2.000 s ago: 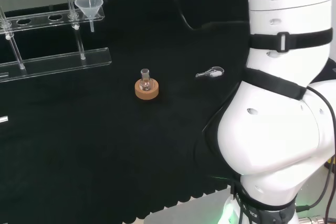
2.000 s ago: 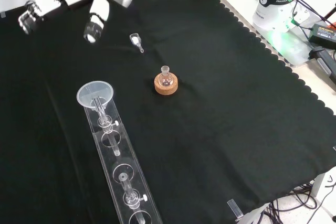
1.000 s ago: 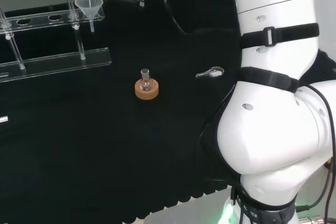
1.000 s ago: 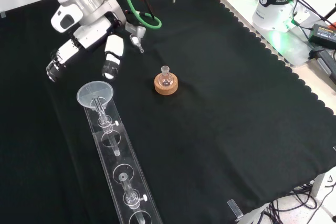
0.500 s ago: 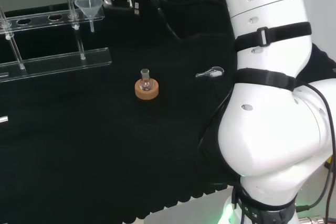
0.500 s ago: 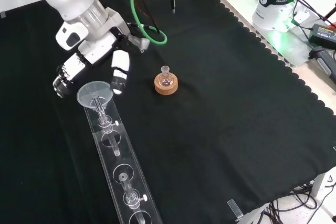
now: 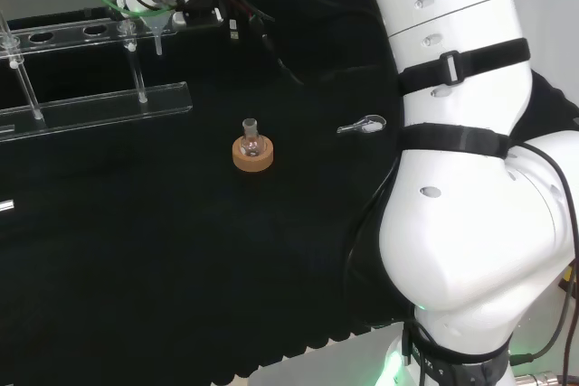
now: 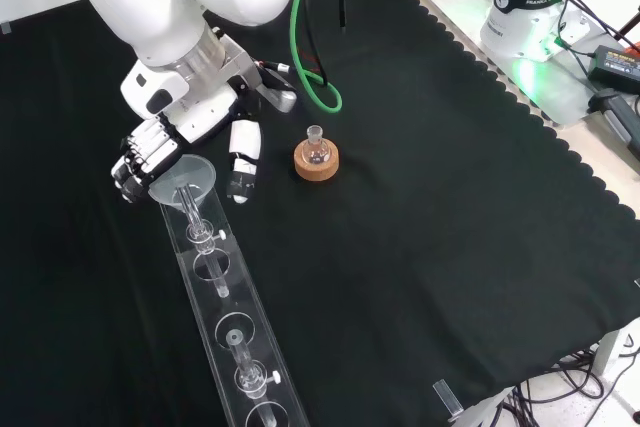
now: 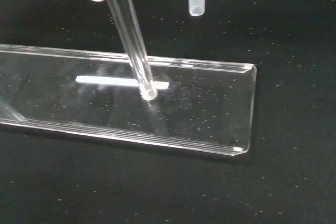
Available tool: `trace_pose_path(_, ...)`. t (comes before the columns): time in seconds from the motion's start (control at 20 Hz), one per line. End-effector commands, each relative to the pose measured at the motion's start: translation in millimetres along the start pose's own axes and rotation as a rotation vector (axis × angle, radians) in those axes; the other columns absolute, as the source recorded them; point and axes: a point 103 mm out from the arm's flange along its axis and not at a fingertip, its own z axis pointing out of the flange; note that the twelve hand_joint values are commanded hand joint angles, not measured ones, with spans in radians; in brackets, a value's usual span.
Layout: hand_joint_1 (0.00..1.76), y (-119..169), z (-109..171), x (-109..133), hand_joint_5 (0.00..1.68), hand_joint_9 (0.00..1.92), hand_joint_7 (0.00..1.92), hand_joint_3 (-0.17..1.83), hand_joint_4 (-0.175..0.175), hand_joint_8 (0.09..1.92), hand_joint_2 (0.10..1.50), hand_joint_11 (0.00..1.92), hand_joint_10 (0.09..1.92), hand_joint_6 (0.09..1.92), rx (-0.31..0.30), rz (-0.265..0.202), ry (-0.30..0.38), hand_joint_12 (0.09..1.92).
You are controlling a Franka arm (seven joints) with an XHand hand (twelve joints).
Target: Pick up the funnel from the transparent funnel stand.
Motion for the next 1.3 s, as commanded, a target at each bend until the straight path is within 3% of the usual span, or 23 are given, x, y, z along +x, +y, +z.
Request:
trace_pose_path(0.05, 0.15, 5.9, 5.4, -12.4, 0.00, 0.05, 0.00, -0.01, 0.016, 0.09, 0.80, 0.00, 0.19, 0.09, -0.016, 0.059, -0.044, 1.40)
trace_pose_path(0.15, 0.15, 9.6, 6.9, -14.3, 0.00, 0.02, 0.00, 0.00, 0.012, 0.09, 0.80, 0.00, 0.48, 0.09, -0.013, 0.070, -0.048, 1.55)
trace_pose_path(0.3, 0.14, 18.2, 10.7, -17.7, 0.00, 0.00, 0.03, 0.00, 0.005, 0.09, 0.80, 0.08, 0.80, 0.09, -0.006, 0.065, -0.054, 1.62)
trace_pose_path(0.4, 0.14, 17.5, 10.5, -21.3, 0.00, 0.00, 0.04, 0.00, 0.002, 0.09, 0.80, 0.15, 0.93, 0.09, -0.012, 0.065, -0.051, 1.62)
trace_pose_path(0.5, 0.14, 19.6, 10.5, -20.6, 0.00, 0.03, 0.02, 0.00, -0.005, 0.22, 0.80, 0.23, 1.03, 0.09, -0.007, 0.076, -0.073, 1.60)
trace_pose_path(0.8, 0.13, 26.2, 11.9, -12.9, 0.00, 0.21, 0.00, 0.00, -0.039, 0.66, 0.80, 0.36, 1.08, 0.09, -0.021, 0.088, -0.113, 1.56)
trace_pose_path(1.0, 0.13, 27.0, 12.6, -10.2, 0.06, 0.39, 0.01, 0.00, -0.112, 1.05, 0.80, 0.48, 1.10, 0.09, -0.028, 0.095, -0.137, 1.47)
trace_pose_path(1.15, 0.13, 25.7, 12.7, -16.0, 0.10, 0.48, 0.08, 0.00, -0.160, 1.17, 0.81, 0.58, 1.12, 0.09, -0.030, 0.065, -0.128, 1.41)
trace_pose_path(1.3, 0.13, 22.7, 12.4, -14.9, 0.13, 0.55, 0.12, 0.01, -0.174, 1.20, 0.82, 0.66, 1.13, 0.09, -0.066, 0.090, -0.148, 1.37)
